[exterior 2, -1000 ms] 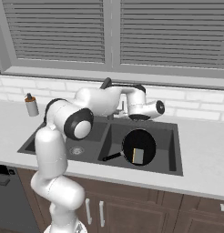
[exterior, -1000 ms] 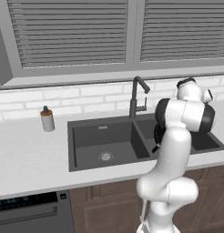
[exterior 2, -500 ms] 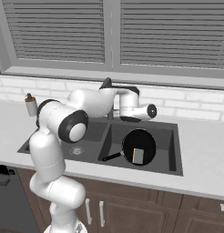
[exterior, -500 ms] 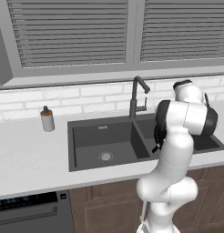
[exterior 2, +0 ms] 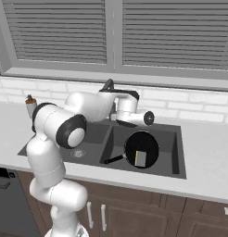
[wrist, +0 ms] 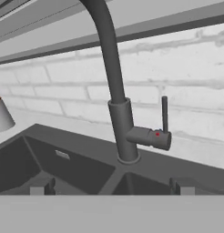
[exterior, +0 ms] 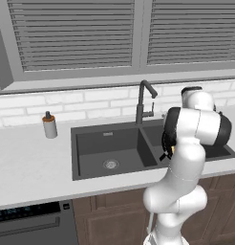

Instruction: Pick the pan and sponge and place them into the sink. Then turn on the water.

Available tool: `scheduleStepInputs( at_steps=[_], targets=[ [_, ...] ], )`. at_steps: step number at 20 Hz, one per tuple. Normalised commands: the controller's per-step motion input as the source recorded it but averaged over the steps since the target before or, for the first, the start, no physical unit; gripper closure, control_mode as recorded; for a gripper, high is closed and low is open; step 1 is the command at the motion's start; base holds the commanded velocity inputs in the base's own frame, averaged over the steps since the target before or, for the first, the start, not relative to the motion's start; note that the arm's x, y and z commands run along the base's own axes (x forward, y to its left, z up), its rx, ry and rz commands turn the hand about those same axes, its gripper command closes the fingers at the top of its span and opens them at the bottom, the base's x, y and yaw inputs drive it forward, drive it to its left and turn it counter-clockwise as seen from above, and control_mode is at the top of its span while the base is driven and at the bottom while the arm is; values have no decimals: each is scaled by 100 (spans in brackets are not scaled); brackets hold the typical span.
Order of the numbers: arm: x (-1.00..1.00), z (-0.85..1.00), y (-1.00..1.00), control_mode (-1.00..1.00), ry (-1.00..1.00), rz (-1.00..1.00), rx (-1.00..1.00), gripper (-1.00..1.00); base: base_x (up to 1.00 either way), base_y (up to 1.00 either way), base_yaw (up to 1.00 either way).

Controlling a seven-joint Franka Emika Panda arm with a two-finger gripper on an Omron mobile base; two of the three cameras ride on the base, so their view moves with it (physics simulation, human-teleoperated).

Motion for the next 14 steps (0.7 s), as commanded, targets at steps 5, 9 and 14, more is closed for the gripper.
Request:
scheduleStepInputs(
  at_steps=[5, 9, 14],
  targets=[
    [1, 5, 10, -100, -2, 0, 0, -100, 0, 0, 0],
    [9, 0, 9, -100, -3, 0, 0, -100, 0, 0, 0],
    [8, 0, 0, -100, -5, 0, 0, -100, 0, 0, 0]
  ],
)
